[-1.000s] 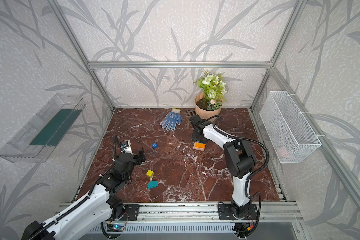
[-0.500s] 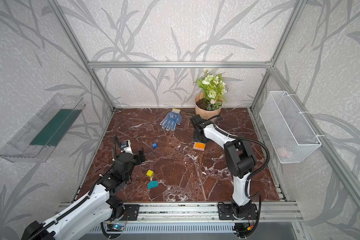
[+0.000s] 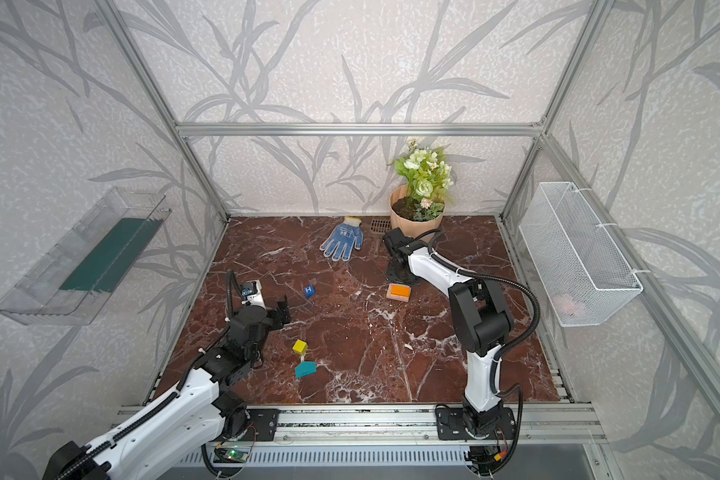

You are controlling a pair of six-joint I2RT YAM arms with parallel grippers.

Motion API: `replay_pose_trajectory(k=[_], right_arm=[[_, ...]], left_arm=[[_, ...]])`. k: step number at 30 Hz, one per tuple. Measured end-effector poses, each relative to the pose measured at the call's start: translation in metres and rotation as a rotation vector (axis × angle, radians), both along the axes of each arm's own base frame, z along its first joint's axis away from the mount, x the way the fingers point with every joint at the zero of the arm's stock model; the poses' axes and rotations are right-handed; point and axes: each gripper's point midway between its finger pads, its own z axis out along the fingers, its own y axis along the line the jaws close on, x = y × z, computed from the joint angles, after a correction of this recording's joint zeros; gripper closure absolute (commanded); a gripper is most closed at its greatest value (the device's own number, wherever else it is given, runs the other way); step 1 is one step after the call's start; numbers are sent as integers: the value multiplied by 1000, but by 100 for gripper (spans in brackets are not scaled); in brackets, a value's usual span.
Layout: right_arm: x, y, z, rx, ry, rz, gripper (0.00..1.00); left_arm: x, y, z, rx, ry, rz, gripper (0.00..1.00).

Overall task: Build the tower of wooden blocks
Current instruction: 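Lower the green cube onto the orange block with the right gripper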

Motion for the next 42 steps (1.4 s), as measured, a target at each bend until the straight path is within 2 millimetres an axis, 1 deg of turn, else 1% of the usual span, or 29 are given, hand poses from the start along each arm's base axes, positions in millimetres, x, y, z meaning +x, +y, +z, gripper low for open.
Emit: replay_pose_trajectory(k=[8,12,16,28,31,35,42], right_arm=[[0,1,-1,4,3,2,90],[-1,1,-1,6,5,3,84],[-1,1,-1,6,5,3,81],[3,3,1,9,-2,2,79],[3,3,1,10,-2,2,74],[3,3,2,10,-3,2,72],[3,3,2,11,-3,2,62]], left_arm=[[0,0,0,0,0,0,9],[0,0,0,0,0,0,9],[0,0,0,0,0,0,9],[0,0,0,0,1,0,8],[0,0,0,0,1,0,8],[0,0,0,1,1,0,9],[0,0,0,1,1,0,9]])
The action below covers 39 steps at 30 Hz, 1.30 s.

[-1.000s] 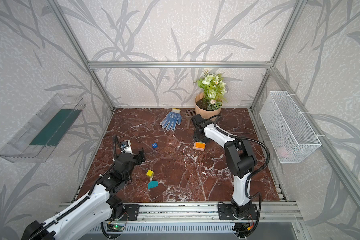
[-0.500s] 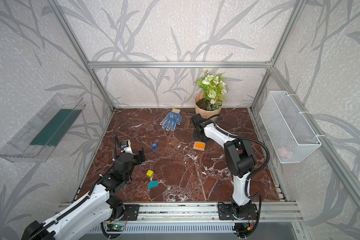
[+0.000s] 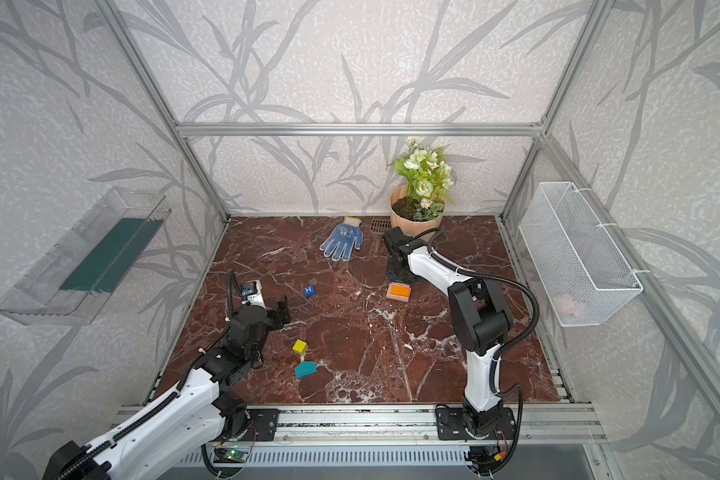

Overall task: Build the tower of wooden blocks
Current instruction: 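Lower the green cube onto the orange block with the right gripper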

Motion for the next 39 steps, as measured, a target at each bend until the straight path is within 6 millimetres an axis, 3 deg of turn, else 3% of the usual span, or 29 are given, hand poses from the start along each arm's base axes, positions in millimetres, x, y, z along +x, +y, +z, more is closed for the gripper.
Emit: replay_pose_trajectory(k=[5,12,20,39], right_arm=[[0,0,0,0,0,0,55],[0,0,0,0,0,0,55],[0,1,0,6,3,2,63],[-5,-1,-5,0,15,1,63]], left_arm=[[0,0,0,0,0,0,8],[0,0,0,0,0,0,9],[0,0,0,0,0,0,9],[0,0,0,0,1,0,9]])
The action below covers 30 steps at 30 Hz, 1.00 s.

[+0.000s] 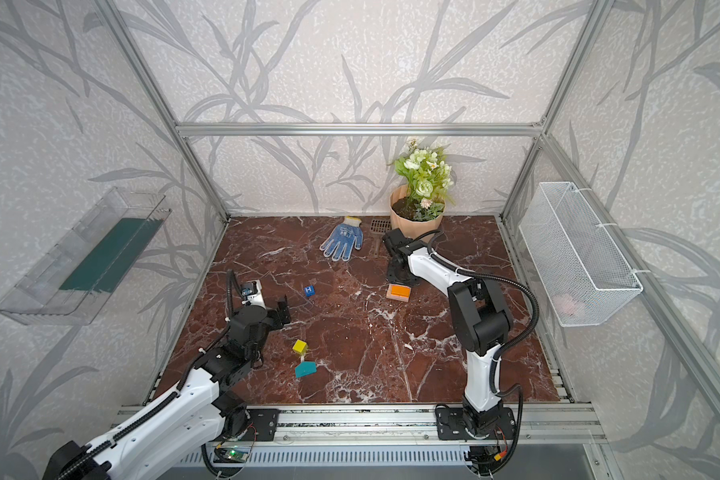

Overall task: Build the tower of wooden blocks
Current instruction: 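Lower the green cube onto the orange block with the right gripper, then open the right gripper and raise it off the stack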

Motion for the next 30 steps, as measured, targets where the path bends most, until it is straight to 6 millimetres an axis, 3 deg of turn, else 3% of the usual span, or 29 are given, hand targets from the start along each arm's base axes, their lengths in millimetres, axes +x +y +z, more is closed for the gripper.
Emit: replay_pose_trajectory(k=[5,14,23,27,30], right_arm=[[0,0,6,6,-12,-2,58],[-1,1,39,42,-84,2,53],[-8,2,35,36,-74,18,50],[-13,20,38,35,-90,70,47],[-20,52,49,39,-120,156,45]], left_arm=[[0,0,0,0,0,0,8],[0,0,0,2,0,3,9],[0,1,0,2,0,4,8],[0,4,1,5,-4,26,4],[-2,16,0,12,-7,94,2]])
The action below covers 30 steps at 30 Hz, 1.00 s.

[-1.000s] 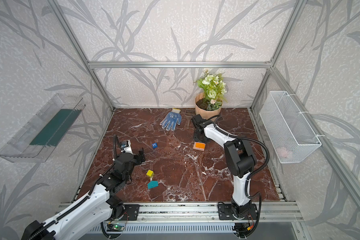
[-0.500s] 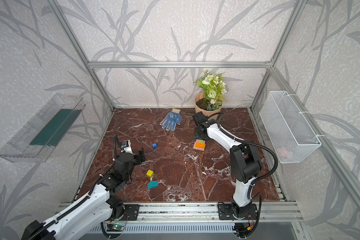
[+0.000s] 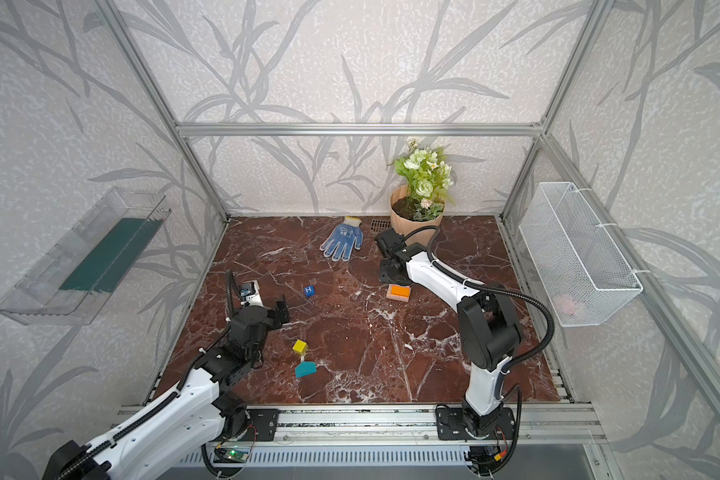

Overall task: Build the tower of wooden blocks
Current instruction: 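Open the right gripper and raise it off the stack, then move the right gripper to the blue H cube and close on it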

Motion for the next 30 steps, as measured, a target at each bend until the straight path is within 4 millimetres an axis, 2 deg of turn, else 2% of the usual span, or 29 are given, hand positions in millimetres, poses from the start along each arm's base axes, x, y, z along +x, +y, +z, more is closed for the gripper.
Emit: replay_pose_trajectory(k=[4,7,10,13,17,21,30], right_arm=[[0,67,28,38,-78,148,44],[4,120,35,59,-115,251,45],[5,166,22,58,-109,339,46],[2,199,-3,43,-69,408,46],[-1,225,-34,16,-9,467,47],[1,240,-49,1,19,503,46],[-4,246,-64,-3,61,537,41]], left_arm=[[-6,19,2,0,-10,94,1],[-10,33,8,-24,-37,158,1],[-13,46,13,-55,-61,210,1],[-15,56,11,-74,-60,250,1],[-15,61,5,-90,-37,266,1],[-15,60,1,-100,-21,258,1],[-15,57,-2,-109,-11,242,1]])
